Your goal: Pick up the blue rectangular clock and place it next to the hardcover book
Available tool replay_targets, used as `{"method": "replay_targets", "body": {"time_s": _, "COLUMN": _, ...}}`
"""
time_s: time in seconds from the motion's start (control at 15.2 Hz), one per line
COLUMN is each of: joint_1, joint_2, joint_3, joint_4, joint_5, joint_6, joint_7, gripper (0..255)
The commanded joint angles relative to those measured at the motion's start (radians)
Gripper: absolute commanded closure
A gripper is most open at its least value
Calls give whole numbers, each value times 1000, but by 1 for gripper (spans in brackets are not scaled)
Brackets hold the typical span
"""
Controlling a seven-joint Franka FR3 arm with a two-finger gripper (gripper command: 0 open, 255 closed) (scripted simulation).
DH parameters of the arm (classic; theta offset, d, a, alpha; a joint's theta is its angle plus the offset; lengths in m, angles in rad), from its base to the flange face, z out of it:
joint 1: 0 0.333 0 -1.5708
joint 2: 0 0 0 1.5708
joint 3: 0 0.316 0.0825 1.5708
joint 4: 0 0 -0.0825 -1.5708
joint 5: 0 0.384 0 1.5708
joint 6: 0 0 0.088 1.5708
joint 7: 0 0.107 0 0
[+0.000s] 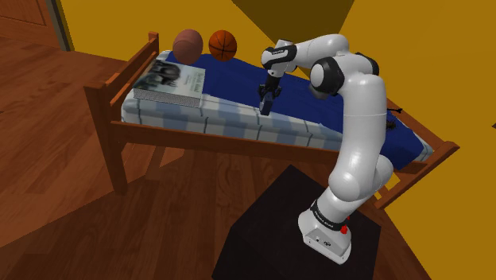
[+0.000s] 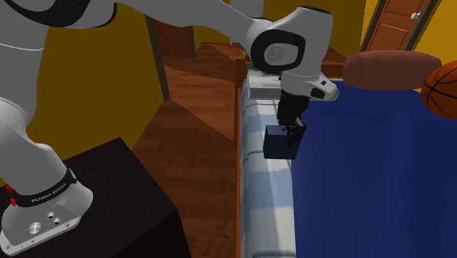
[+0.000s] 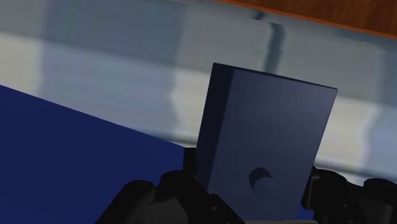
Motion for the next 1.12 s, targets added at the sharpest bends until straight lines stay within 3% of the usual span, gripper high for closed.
{"method": "replay_targets", "body": {"time_s": 0.0, "joint_1": 0, "joint_2": 0, "joint_3": 0, "joint_4": 0, "joint_5": 0, "joint_6": 0, "joint_7": 0, "gripper": 255}}
{"method": "replay_targets", "body": {"time_s": 0.53, "joint_1": 0, "joint_2": 0, "joint_3": 0, "joint_4": 0, "joint_5": 0, "joint_6": 0, "joint_7": 0, "gripper": 255}}
{"method": "replay_targets", "body": {"time_s": 1.06, "joint_1": 1, "joint_2": -35, "joint_3": -8, "joint_4": 55, "joint_5": -13, "joint_6": -88, "joint_7": 8, "gripper": 255}}
